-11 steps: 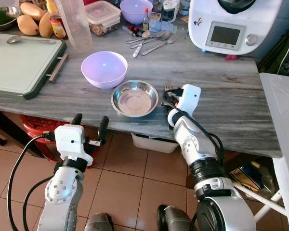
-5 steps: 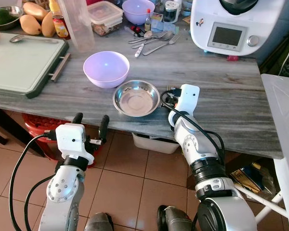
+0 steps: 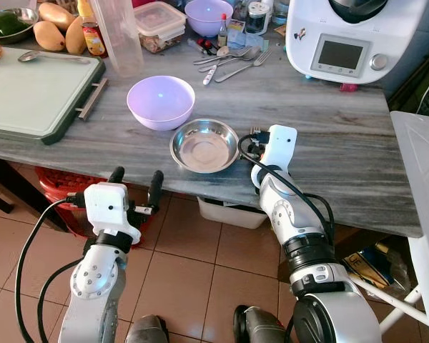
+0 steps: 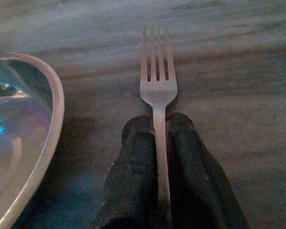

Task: Setting the table

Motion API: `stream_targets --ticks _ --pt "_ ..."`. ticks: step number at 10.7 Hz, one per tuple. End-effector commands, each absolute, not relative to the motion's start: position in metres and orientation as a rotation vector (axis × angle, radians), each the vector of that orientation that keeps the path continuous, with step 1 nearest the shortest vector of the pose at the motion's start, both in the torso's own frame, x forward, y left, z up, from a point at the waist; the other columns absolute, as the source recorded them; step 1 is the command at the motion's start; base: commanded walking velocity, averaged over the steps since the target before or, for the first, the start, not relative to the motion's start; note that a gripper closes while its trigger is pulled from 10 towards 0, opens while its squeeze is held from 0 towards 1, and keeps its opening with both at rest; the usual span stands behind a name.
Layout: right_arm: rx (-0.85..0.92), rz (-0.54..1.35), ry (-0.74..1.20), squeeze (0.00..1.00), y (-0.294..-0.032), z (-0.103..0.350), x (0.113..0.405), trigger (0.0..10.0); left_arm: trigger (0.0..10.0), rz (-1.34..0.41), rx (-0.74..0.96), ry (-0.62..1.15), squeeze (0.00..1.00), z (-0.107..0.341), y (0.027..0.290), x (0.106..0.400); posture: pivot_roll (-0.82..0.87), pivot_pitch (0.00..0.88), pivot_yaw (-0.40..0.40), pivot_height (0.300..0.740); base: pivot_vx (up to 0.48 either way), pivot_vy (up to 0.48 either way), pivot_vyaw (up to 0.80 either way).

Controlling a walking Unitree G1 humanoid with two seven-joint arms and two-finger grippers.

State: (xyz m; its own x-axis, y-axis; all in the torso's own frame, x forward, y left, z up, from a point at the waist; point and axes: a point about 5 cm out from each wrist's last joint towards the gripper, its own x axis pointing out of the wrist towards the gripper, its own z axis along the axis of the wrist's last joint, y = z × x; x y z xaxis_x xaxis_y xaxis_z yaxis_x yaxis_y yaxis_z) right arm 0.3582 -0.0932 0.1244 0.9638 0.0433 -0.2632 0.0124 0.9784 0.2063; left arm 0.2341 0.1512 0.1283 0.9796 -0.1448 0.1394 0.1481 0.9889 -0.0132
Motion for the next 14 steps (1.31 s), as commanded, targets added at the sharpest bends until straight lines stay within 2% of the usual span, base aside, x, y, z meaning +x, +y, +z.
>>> stream_targets --ticks 1,14 --pt "0.177 -0.071 0.440 1.00 -0.110 0.087 0.345 10.0 10.0 -0.154 -0.020 -0.127 0.00 0.126 0.149 0.234 0.05 0.186 -0.025 0.740 0.000 0.000 0.00" --pt "0.215 -0.086 0.234 1.00 -0.117 0.115 0.351 10.0 10.0 -0.154 -0.030 -0.138 0.00 0.126 0.146 0.236 0.04 0.181 -0.030 0.740 0.000 0.000 0.00"
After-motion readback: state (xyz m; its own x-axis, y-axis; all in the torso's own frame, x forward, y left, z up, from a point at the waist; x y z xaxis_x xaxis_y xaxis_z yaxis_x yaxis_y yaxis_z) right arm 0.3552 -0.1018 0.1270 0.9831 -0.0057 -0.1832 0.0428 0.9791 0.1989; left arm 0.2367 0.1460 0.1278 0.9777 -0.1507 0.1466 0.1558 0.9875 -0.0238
